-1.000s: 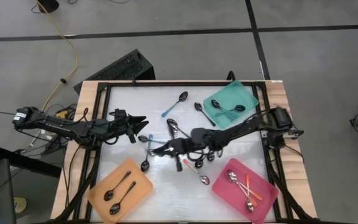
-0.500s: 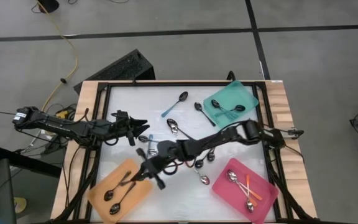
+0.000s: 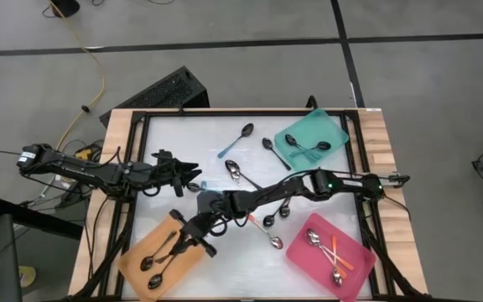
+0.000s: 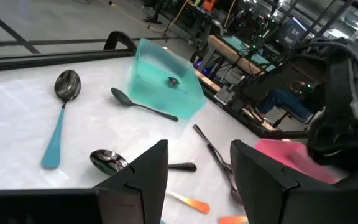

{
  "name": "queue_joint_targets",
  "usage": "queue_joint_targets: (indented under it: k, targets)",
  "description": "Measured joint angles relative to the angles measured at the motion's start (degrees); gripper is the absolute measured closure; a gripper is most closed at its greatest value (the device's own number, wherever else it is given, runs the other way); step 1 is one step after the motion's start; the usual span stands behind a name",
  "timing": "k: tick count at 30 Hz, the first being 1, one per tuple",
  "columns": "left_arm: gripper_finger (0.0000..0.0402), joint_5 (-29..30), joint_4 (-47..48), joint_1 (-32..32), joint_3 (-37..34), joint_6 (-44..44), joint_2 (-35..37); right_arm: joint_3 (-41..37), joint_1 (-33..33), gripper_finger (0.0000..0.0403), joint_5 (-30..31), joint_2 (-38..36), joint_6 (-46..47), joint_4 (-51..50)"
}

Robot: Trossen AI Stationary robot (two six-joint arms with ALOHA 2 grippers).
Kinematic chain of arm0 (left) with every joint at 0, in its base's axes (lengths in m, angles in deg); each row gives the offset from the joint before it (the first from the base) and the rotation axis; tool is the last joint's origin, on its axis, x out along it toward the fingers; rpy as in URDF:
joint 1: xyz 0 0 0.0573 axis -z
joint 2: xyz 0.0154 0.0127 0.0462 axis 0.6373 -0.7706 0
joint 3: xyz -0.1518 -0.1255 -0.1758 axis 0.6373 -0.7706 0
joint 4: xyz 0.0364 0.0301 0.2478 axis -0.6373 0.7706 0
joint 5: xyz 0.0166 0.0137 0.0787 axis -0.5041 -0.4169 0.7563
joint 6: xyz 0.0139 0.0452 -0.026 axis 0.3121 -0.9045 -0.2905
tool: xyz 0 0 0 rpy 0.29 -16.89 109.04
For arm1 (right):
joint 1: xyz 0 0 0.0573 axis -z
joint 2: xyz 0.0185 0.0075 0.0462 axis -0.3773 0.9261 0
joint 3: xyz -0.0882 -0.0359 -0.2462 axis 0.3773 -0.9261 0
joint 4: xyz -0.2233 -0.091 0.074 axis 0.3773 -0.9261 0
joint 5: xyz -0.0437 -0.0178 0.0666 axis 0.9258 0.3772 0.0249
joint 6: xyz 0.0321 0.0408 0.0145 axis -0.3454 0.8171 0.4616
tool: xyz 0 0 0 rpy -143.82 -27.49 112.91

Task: Sort silverware by color (type)
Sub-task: Put the black spoon into the orange bin

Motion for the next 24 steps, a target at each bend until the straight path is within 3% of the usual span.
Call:
queue_joint_targets:
  k: [24]
  targets:
    - [0.0245, 3.02, -0.03, -0.02, 0.0, 1.9, 0.0, 2.51, -0.33, 0.0395, -7.21, 1.4, -9.78, 0.1]
